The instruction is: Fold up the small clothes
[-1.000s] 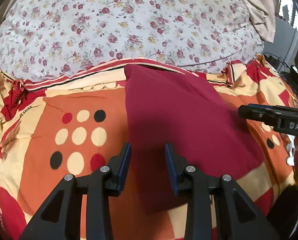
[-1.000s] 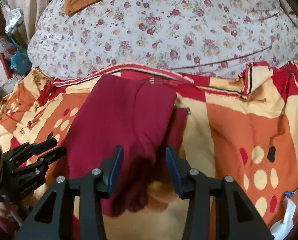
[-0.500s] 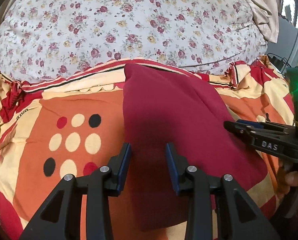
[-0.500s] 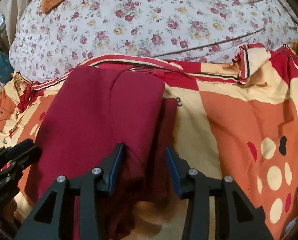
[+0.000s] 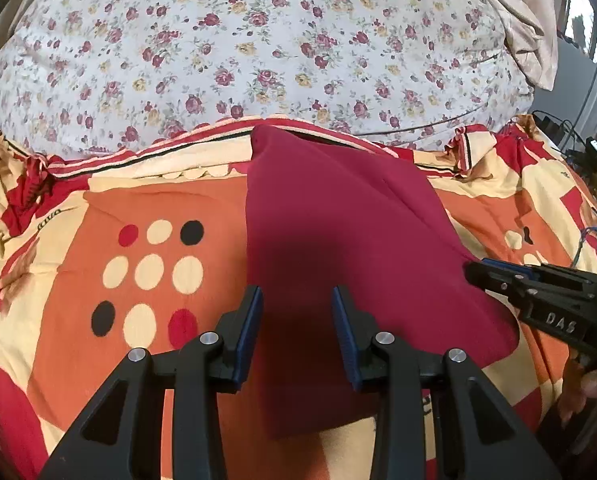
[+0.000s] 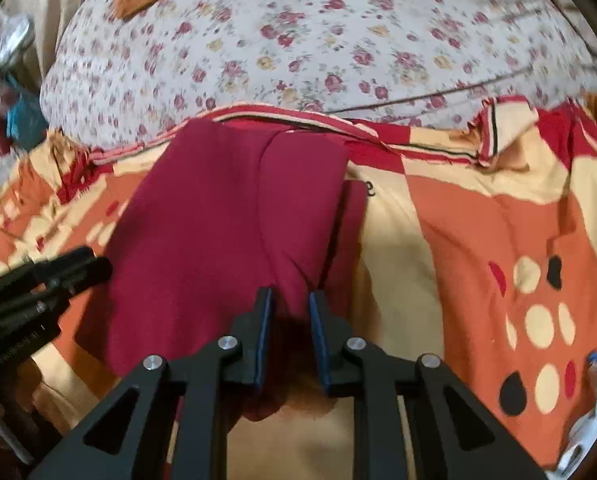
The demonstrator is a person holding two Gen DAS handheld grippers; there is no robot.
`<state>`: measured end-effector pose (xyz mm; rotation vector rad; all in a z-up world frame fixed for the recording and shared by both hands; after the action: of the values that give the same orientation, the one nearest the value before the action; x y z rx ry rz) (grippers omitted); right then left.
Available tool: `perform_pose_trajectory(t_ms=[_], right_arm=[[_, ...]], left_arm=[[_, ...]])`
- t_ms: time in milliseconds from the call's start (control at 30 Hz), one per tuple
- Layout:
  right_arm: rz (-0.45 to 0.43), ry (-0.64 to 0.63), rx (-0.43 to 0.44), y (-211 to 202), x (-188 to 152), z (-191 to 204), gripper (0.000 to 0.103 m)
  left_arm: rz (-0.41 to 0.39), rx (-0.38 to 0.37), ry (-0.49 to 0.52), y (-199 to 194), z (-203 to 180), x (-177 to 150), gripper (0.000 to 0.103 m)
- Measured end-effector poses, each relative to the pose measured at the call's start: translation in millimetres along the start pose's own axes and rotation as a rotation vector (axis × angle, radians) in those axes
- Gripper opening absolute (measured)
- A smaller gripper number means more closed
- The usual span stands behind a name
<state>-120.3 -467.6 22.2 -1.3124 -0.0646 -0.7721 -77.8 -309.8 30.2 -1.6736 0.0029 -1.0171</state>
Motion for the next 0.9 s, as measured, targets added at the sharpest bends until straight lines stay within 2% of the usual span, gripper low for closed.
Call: perform_pose_trajectory(t_ms=[133, 233, 333, 433, 500, 533, 567, 600, 667, 900], right_arm=[[0.006, 0.059, 0.040, -5.5, -0.6, -3.2, 0.042], [-0.018, 0.027, 0.017, -9.4, -1.0, -0.2, 0.047], [-0.031, 0.043, 0.023, -12.4, 5.1, 0.5, 0.059], [-0.027, 0.076, 0.044, -7.7, 13.4, 0.8, 0.061], [-0.017, 0.080, 0.044, -2.0, 14.5, 0.8, 0.051], [-0.010, 0.064, 0.046, 0.2, 12.9, 2.6, 0.023], [-0.008, 0.048, 0.045, 0.6, 10.7, 4.4, 0.019], [-0.021, 0.024, 0.035, -1.3, 7.4, 5.9, 0.019], [-0.043, 0.004, 0.029, -5.7, 1.9, 5.5, 0.018], [-0.013, 0.012, 0.037, -2.5, -6.4, -2.0, 0.018]], left_arm=[[-0.006, -0.013, -0.013, -2.0, -0.9, 1.4, 0.015], [-0.006, -0.022, -0.021, -2.2, -1.9, 2.5, 0.015], [-0.007, -0.028, -0.019, -2.9, -3.7, 4.3, 0.015], [-0.004, -0.039, -0.022, -3.0, -5.3, 6.0, 0.015], [-0.004, -0.056, -0.028, -4.4, -6.1, 6.8, 0.016], [-0.007, -0.063, -0.029, -5.8, -6.1, 7.1, 0.017], [-0.014, -0.070, -0.029, -7.3, -6.0, 7.8, 0.026], [-0.023, -0.077, -0.031, -8.3, -5.5, 8.6, 0.039], [-0.040, -0.092, -0.045, -7.5, -3.4, 9.6, 0.047], [0.007, -0.091, -0.076, 8.7, 5.1, 3.3, 0.047]])
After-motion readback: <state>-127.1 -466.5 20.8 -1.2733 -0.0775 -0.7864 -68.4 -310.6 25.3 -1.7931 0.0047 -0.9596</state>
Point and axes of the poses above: each gripper's, at about its wrist camera, not at the fingertips, and y roughly the way its jaws point, z to its left, x to its top, the point moved 7 cm from there along y, roughly the way its jaws point, and after that the axes turned 12 degrees about y, right-handed, at the moved point
